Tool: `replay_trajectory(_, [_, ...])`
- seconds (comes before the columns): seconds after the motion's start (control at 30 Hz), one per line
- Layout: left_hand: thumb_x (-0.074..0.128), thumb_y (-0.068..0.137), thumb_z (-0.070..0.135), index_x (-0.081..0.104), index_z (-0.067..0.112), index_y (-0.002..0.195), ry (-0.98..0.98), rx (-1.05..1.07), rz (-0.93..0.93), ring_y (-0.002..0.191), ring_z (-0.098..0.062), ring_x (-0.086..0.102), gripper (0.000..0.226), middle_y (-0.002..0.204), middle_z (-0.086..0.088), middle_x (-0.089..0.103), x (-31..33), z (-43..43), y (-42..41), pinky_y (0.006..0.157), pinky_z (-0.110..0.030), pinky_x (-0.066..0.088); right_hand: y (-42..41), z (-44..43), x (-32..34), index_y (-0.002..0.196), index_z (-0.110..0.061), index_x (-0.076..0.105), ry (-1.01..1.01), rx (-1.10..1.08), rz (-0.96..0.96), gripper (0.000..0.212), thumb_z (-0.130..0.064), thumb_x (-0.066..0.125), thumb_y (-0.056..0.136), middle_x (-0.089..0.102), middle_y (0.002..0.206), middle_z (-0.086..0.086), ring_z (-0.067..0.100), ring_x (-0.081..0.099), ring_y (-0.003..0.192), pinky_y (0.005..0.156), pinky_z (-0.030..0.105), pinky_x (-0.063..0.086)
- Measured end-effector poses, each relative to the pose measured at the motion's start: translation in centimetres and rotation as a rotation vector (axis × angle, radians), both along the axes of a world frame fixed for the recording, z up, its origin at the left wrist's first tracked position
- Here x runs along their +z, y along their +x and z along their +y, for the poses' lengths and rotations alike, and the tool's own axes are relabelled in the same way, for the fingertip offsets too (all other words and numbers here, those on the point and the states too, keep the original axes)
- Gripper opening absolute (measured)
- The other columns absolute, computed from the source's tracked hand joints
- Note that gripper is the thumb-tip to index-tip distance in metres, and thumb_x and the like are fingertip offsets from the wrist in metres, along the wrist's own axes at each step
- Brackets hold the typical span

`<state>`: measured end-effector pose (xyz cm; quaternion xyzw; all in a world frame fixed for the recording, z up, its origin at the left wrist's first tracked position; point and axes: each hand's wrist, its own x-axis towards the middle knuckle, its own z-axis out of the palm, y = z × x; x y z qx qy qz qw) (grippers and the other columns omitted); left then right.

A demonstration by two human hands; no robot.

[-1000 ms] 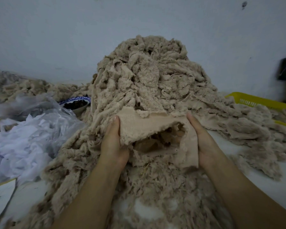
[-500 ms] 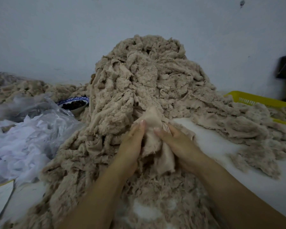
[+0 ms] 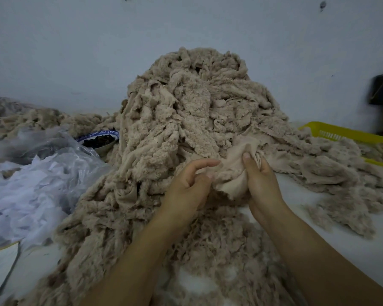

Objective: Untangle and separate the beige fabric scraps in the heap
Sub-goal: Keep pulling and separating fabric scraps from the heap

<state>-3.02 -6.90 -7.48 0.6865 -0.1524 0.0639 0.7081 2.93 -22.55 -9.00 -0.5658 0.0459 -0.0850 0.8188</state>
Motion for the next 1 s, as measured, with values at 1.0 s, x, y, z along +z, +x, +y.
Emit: replay_trajectory(1.0, [0.063, 0.097, 0.026, 0.068, 0.019, 0.091, -0.098, -0.056, 0.174, 0.049, 0.001, 0.056, 0.010, 0.062, 0.013, 0.064, -0.4, -0.9, -0.6, 0.048, -0.012, 0.044, -2.0, 1.5, 0.7, 0.128, -0.030, 0.061, -0.298, -0.111, -0.176, 0.035, -0.045, 0.056, 0.096, 0.067, 0.123, -0.015, 0.010, 0.059, 0.120, 0.101, 0.028, 0.049])
